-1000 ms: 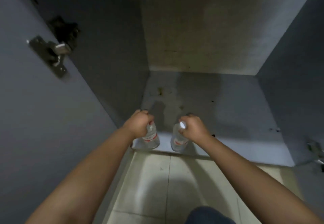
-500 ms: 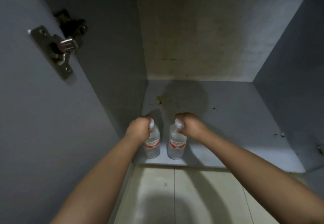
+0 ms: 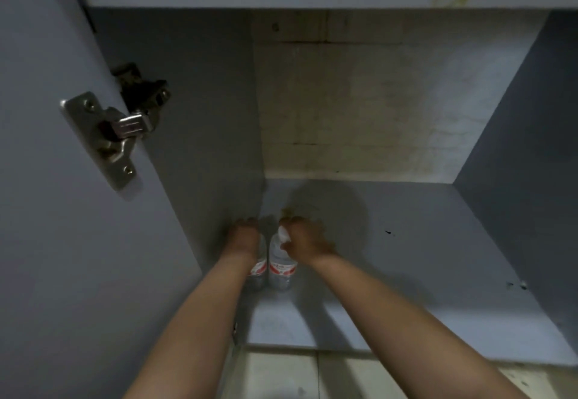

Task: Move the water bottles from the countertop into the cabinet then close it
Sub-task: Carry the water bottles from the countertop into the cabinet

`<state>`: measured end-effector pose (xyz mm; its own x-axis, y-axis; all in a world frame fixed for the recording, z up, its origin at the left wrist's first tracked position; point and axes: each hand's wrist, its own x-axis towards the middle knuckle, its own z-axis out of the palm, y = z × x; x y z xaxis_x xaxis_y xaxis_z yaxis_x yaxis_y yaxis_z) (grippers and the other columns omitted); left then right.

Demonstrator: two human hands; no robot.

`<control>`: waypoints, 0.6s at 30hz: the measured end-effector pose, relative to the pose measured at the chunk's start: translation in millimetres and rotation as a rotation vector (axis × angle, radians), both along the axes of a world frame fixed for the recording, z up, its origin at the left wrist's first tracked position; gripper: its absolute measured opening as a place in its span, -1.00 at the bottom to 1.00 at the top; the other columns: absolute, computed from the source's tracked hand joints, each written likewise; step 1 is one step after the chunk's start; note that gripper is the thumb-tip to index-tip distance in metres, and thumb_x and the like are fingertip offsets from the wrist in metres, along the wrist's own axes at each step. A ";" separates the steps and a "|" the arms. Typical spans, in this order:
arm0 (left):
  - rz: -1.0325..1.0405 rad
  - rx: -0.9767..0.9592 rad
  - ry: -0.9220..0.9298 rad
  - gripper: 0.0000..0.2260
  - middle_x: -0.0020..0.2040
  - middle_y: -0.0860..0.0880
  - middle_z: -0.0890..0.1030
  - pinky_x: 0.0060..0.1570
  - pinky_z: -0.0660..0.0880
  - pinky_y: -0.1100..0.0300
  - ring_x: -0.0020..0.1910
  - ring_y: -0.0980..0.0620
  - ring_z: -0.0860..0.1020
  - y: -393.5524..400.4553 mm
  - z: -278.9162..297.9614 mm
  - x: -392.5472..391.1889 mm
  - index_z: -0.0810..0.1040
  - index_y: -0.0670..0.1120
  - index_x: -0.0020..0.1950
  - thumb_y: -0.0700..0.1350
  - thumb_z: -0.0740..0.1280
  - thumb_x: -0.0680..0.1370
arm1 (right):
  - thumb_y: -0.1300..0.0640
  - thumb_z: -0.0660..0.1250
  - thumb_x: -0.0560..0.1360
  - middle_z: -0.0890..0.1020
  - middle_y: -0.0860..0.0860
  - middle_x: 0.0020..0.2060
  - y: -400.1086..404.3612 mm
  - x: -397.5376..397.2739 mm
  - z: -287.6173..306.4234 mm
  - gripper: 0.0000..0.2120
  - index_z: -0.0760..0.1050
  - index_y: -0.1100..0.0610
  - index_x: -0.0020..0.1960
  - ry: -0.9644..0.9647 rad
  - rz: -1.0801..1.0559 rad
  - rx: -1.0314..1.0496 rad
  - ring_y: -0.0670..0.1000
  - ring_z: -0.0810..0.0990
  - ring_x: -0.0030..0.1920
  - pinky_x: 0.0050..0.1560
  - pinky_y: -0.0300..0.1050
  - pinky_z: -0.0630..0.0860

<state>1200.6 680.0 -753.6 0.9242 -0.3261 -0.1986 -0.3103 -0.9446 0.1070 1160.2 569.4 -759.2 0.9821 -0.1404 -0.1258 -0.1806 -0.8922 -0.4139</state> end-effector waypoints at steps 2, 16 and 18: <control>0.024 -0.041 0.009 -0.64 0.41 -0.25 0.36 0.40 0.27 0.13 0.42 -0.16 0.34 0.1 -2.2 2.8 0.27 -0.26 0.40 -0.28 0.16 0.60 | 0.28 0.30 0.49 0.52 0.29 0.23 1.4 6.2 -2.6 -0.66 0.42 0.32 0.24 -0.020 0.014 0.022 0.22 0.48 0.25 0.18 -0.08 0.41; 0.103 -0.026 0.043 -0.48 0.55 -0.27 -0.04 0.49 0.11 0.14 0.54 -0.13 0.11 0.9 -3.1 -10.5 -0.13 -0.27 0.53 -0.22 0.04 0.65 | 0.28 0.22 0.54 0.35 0.23 0.42 2.3 17.1 -13.3 -0.39 0.06 0.16 0.52 0.033 0.079 0.041 0.18 0.36 0.40 0.39 -0.07 0.30; 0.100 -0.022 0.038 -0.49 0.56 -0.26 -0.04 0.50 0.12 0.12 0.54 -0.15 0.10 3.3 2.4 -18.7 -0.13 -0.25 0.54 -0.22 0.04 0.65 | 0.28 0.23 0.53 0.25 0.22 0.47 4.6 8.1 -7.2 -0.33 -0.03 0.16 0.53 0.062 0.080 0.087 0.18 0.30 0.44 0.39 -0.11 0.28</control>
